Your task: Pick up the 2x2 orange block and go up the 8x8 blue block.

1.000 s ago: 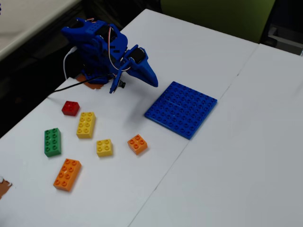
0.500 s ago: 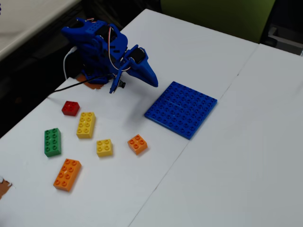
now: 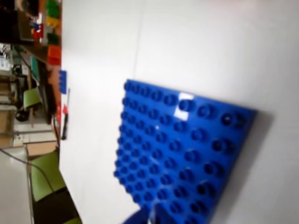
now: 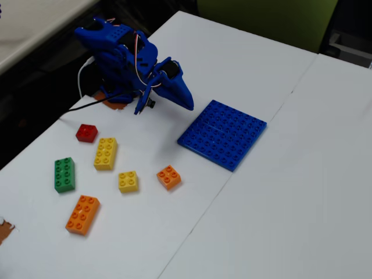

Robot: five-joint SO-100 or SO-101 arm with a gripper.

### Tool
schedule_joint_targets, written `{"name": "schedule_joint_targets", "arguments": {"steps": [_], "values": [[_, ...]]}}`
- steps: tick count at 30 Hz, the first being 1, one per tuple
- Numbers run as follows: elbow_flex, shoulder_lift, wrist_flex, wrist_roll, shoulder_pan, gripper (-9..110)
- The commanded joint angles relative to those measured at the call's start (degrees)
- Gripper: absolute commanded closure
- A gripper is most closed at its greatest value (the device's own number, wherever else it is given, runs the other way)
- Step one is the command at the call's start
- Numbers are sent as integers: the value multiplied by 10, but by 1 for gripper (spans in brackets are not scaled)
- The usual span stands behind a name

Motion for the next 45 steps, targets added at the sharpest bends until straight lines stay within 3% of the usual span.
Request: {"name": "schedule_joint_targets", "arguments": {"steps": [1,11,20,28,38,45], "values": [[-114,-77,11,-10,15,101],[-455,-337,123,-83,67,101],[-715,-546,225,-240,112,101],[-836,-677,246,-394,138,101],[-911,-821,318,-733,179,101],[-1004,-894,390,-800,214,99]]}}
